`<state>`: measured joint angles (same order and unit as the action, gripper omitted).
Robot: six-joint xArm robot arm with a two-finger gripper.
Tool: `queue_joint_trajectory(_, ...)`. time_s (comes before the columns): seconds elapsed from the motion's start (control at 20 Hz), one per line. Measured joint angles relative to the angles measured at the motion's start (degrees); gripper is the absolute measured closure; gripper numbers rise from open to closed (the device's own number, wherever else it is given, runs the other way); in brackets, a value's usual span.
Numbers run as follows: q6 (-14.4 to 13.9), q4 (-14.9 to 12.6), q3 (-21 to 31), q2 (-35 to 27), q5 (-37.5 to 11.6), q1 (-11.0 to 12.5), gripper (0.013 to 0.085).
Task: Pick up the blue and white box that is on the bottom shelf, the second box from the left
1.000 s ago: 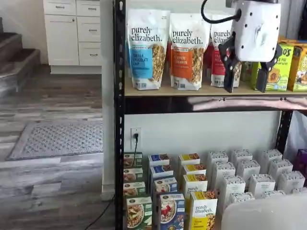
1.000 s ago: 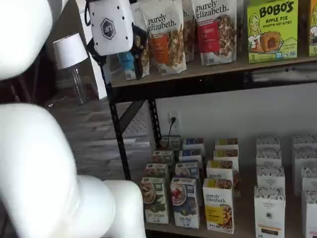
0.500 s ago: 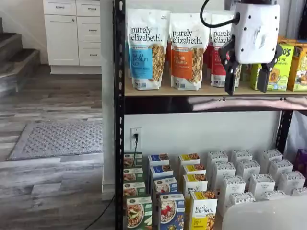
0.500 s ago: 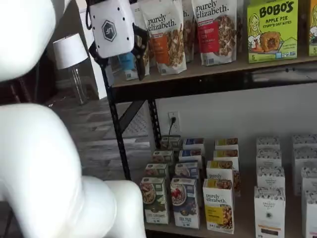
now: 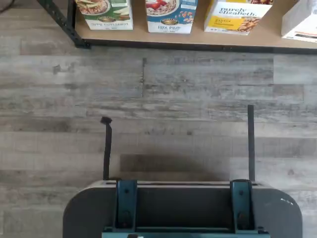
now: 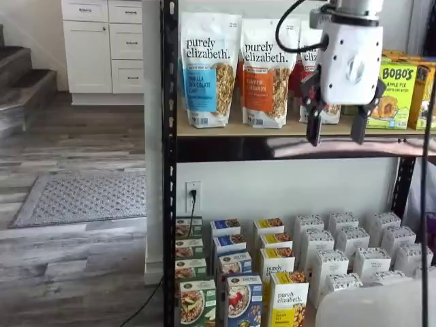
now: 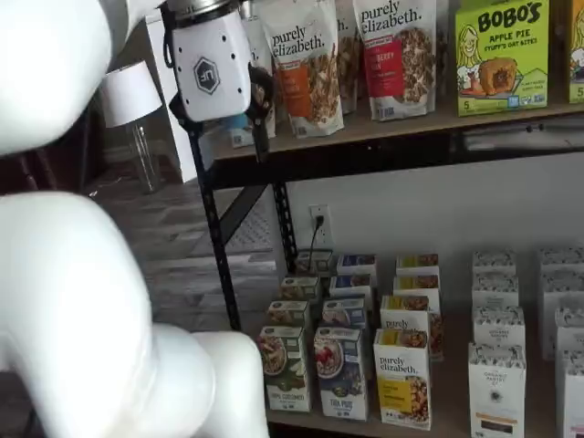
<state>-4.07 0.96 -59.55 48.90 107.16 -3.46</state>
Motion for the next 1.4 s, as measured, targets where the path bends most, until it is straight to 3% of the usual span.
queue_joint_trajectory(0.85,-2.1,0.7,15.5,-2.4,-17.4,-2.1,0.0130)
queue_joint_trajectory(1.4,-3.6,-0.9,21.0,-6.0,-25.8,-3.6,0.0130)
